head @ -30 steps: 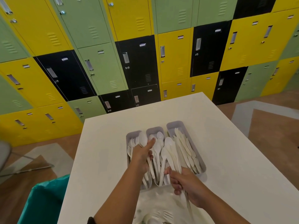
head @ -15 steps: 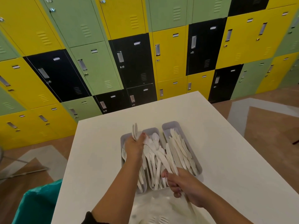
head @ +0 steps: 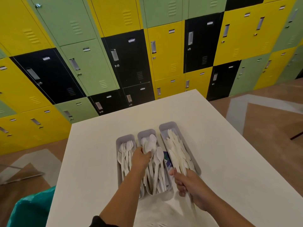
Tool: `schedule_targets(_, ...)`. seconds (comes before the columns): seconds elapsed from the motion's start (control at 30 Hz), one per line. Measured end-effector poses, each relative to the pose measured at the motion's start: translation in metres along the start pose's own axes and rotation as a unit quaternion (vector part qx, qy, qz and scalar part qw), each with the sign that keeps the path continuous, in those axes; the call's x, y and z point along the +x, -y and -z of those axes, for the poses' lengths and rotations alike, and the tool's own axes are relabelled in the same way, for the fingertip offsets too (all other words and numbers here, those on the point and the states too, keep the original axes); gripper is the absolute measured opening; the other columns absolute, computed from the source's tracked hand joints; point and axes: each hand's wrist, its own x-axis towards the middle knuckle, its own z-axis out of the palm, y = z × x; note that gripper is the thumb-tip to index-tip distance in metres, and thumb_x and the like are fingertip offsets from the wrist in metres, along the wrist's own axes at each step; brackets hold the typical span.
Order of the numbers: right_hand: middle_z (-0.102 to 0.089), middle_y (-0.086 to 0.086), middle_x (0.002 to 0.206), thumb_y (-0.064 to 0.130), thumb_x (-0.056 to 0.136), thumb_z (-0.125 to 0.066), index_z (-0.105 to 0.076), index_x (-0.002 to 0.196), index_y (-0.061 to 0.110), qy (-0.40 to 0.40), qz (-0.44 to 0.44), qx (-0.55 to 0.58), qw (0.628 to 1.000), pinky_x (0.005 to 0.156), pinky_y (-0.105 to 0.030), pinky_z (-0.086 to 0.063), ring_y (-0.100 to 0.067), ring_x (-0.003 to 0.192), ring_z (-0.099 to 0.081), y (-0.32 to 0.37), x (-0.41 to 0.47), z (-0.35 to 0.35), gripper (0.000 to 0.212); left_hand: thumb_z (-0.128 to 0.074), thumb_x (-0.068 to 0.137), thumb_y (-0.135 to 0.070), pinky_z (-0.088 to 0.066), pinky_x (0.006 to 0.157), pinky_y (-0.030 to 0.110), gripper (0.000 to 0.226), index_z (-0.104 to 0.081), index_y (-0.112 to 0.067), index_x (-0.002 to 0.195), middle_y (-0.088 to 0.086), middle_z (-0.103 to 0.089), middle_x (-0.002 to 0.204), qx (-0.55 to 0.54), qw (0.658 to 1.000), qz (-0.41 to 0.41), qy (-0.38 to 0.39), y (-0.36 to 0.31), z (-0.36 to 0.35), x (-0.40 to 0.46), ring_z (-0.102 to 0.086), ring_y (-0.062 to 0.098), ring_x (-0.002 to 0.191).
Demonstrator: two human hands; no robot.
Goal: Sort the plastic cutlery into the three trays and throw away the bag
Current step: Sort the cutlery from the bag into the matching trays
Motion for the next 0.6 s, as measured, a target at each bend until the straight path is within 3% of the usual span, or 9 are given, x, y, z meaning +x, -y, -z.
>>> schedule_targets(0.07, -0.034, 0.007, 0.051, 0.013, 0.095, -0.048, -0.056, 0.095, 0.010, -0.015, 0.005, 0.008, 1.000, 0.046, -0.021, -0.031, -0.008, 0.044, -0.030, 0.000, 0.002, 0.002, 0.009, -0.058, 0.085, -0.004, -0.042, 0.063, 0.028, 0.022, -0.060, 0.000, 0.106, 0.013, -0.064, 0.092, -0.013, 1.000, 0.025, 0.002, 0.011, -0.006, -0.003, -0.057, 0.025, 0.079)
schedule_targets(0.17, -0.041, 0.002, 0.059, 0.007, 0.093, -0.046, -0.058, 0.103, 0.009, -0.030, 0.002, 0.037, 0.999, 0.051, -0.024, -0.036, -0.011, 0.051, -0.037, -0.002, 0.005, 0.002, 0.015, -0.054, 0.086, 0.000, -0.043, 0.065, 0.025, 0.022, -0.060, -0.005, 0.106, 0.009, -0.061, 0.093, 0.004, 1.000, 0.007, -0.023, 0.011, -0.011, -0.016, -0.057, 0.022, 0.083)
schedule_targets(0.27, -0.054, -0.007, 0.069, 0.003, 0.094, -0.045, -0.060, 0.110, 0.008, -0.030, 0.009, 0.078, 0.996, 0.056, -0.028, -0.048, -0.016, 0.058, -0.050, 0.002, 0.005, -0.002, 0.023, -0.058, 0.087, -0.004, -0.044, 0.090, 0.031, 0.042, -0.049, -0.003, 0.128, 0.012, -0.051, 0.119, 0.049, 0.994, -0.051, -0.078, 0.008, -0.018, -0.029, -0.055, 0.030, 0.110)
schedule_targets(0.33, -0.061, -0.010, 0.075, 0.003, 0.095, -0.046, -0.059, 0.113, 0.004, -0.023, 0.021, 0.102, 0.994, 0.066, -0.031, -0.052, -0.019, 0.066, -0.058, 0.006, 0.005, -0.002, 0.023, -0.059, 0.090, -0.012, -0.039, 0.094, 0.026, 0.042, -0.047, -0.008, 0.129, 0.011, -0.048, 0.128, 0.052, 0.985, -0.126, -0.109, -0.002, -0.019, -0.042, -0.050, 0.025, 0.115)
schedule_targets(0.4, -0.069, -0.016, 0.089, 0.007, 0.094, -0.049, -0.059, 0.116, 0.003, -0.022, 0.037, 0.108, 0.993, 0.080, -0.035, -0.052, -0.027, 0.080, -0.066, 0.009, 0.006, 0.000, 0.024, -0.056, 0.093, -0.021, -0.045, 0.084, 0.017, 0.027, -0.050, -0.018, 0.119, 0.006, -0.057, 0.118, 0.001, 0.990, -0.143, -0.019, -0.010, -0.020, -0.056, -0.057, 0.014, 0.100)
schedule_targets(0.5, -0.072, -0.016, 0.104, 0.014, 0.094, -0.051, -0.065, 0.113, 0.010, -0.029, 0.050, 0.079, 0.995, 0.088, -0.043, -0.054, -0.030, 0.097, -0.069, 0.014, 0.007, 0.006, 0.023, -0.058, 0.092, -0.026, -0.054, 0.072, 0.023, 0.031, -0.051, -0.014, 0.119, 0.004, -0.062, 0.100, -0.084, 0.971, -0.033, 0.223, -0.020, -0.025, -0.075, -0.062, 0.013, 0.076)
schedule_targets(0.6, -0.074, -0.015, 0.100, 0.015, 0.092, -0.056, -0.067, 0.109, 0.010, -0.024, 0.038, 0.062, 0.997, 0.080, -0.040, -0.057, -0.030, 0.093, -0.071, 0.019, 0.008, 0.011, 0.021, -0.063, 0.089, -0.023, -0.056, 0.068, 0.027, 0.032, -0.053, -0.013, 0.118, 0.006, -0.060, 0.096, -0.131, 0.958, 0.018, 0.254, -0.018, -0.031, -0.075, -0.063, 0.019, 0.078)
